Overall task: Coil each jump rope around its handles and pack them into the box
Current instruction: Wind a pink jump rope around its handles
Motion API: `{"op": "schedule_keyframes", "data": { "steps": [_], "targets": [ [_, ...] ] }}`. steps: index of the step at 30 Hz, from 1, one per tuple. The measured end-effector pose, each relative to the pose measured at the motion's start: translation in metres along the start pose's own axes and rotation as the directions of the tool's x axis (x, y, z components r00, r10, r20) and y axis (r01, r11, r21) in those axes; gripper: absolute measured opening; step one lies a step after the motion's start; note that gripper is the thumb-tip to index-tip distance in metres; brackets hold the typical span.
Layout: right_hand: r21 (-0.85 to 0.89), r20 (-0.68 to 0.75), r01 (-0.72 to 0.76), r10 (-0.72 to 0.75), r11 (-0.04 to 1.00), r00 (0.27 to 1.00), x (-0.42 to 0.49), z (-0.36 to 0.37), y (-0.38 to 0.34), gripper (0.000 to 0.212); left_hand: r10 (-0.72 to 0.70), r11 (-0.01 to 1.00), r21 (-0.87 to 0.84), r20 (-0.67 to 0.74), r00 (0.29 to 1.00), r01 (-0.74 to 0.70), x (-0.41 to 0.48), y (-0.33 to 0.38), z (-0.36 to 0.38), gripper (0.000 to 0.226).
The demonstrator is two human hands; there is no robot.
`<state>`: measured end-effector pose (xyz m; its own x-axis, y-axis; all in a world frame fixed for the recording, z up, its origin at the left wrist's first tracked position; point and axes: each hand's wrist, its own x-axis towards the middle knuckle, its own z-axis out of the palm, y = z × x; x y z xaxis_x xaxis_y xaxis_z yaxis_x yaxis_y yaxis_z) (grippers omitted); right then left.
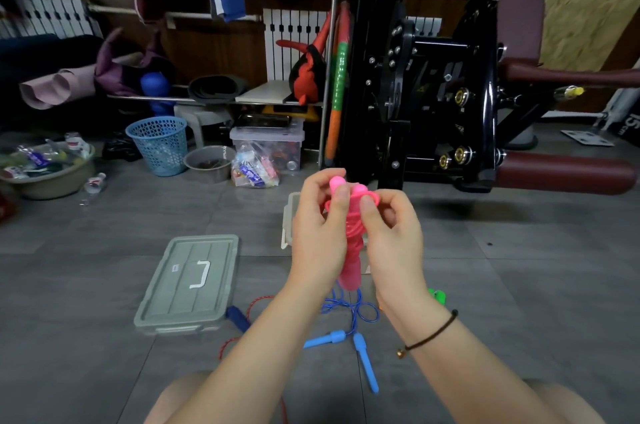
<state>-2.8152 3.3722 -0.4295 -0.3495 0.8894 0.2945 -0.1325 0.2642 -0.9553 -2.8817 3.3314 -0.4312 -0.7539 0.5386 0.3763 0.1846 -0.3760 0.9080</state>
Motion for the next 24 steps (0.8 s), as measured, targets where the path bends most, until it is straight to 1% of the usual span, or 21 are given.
{"op": "schedule_keyframes", "data": {
  "steps": [1, 3, 4, 7, 8, 9, 11, 13, 14, 16, 19, 20, 21, 23, 24],
  "targets": [
    [-0.01, -0.046, 0.007, -0.007, 1.0, 0.999, 0.001, 0.0, 0.0, 0.01, 0.006, 1.0, -0.01, 0.016, 1.0, -0.006, -0.001, 0.002, 0.0, 0.009],
    [0.016, -0.074, -0.009, 0.01, 1.0, 0.997, 0.002, 0.0, -0.003, 0.011, 0.014, 0.999, -0.029, 0.02, 1.0, -0.013, -0.001, 0.005, 0.0, 0.008],
    [0.055, -0.072, -0.019, 0.023, 0.998, 0.997, 0.003, -0.001, -0.004, 0.011, 0.026, 0.999, -0.026, 0.013, 1.0, -0.026, -0.001, 0.006, -0.001, 0.008],
    [0.208, -0.057, -0.092, 0.106, 0.974, 0.993, 0.006, 0.0, -0.005, 0.027, 0.061, 0.997, 0.055, -0.003, 0.998, -0.061, -0.006, 0.008, 0.001, 0.008],
    [0.265, -0.049, -0.123, 0.141, 0.956, 0.989, 0.008, 0.001, -0.005, 0.03, 0.062, 0.994, 0.086, -0.009, 0.998, -0.061, -0.008, 0.008, 0.003, 0.007],
    [0.31, -0.044, -0.139, 0.16, 0.941, 0.986, 0.008, 0.004, -0.006, 0.028, 0.058, 0.993, 0.107, -0.024, 0.998, -0.055, -0.01, 0.008, 0.005, 0.008],
    [0.361, -0.024, -0.189, 0.211, 0.913, 0.977, 0.009, 0.01, -0.008, 0.019, 0.056, 0.991, 0.128, -0.063, 0.996, -0.048, -0.011, 0.007, 0.006, 0.011],
    [0.453, 0.017, -0.261, 0.284, 0.853, 0.959, 0.009, 0.014, -0.011, 0.008, 0.11, 0.982, 0.161, -0.092, 0.99, -0.094, -0.009, 0.007, 0.004, 0.016],
    [0.478, 0.036, -0.279, 0.299, 0.833, 0.954, 0.01, 0.015, -0.013, 0.01, 0.143, 0.976, 0.179, -0.107, 0.984, -0.122, -0.008, 0.009, 0.004, 0.019],
    [0.461, 0.064, -0.252, 0.251, 0.851, 0.966, 0.012, 0.019, -0.017, 0.016, 0.174, 0.975, 0.17, -0.166, 0.971, -0.146, -0.006, 0.01, 0.001, 0.02],
    [0.316, 0.146, -0.194, 0.155, 0.929, 0.977, 0.018, 0.021, -0.016, 0.017, 0.116, 0.993, 0.041, -0.27, 0.956, -0.108, 0.003, 0.008, -0.004, 0.019],
    [0.262, 0.193, -0.206, 0.158, 0.943, 0.969, 0.019, 0.021, -0.014, 0.014, 0.093, 0.995, -0.007, -0.28, 0.956, -0.099, 0.007, 0.007, -0.006, 0.017],
    [0.214, 0.248, -0.246, 0.191, 0.945, 0.95, 0.022, 0.021, -0.01, 0.015, 0.087, 0.994, -0.04, -0.268, 0.96, -0.102, 0.01, 0.007, -0.007, 0.015],
    [0.118, 0.356, -0.375, 0.313, 0.919, 0.88, 0.025, 0.018, -0.002, 0.043, 0.11, 0.991, -0.056, -0.186, 0.976, -0.123, 0.011, 0.007, -0.007, 0.01],
    [0.076, 0.388, -0.41, 0.352, 0.909, 0.852, 0.024, 0.016, -0.002, 0.057, 0.122, 0.99, -0.049, -0.137, 0.983, -0.13, 0.011, 0.007, -0.006, 0.01]
  ]
}}
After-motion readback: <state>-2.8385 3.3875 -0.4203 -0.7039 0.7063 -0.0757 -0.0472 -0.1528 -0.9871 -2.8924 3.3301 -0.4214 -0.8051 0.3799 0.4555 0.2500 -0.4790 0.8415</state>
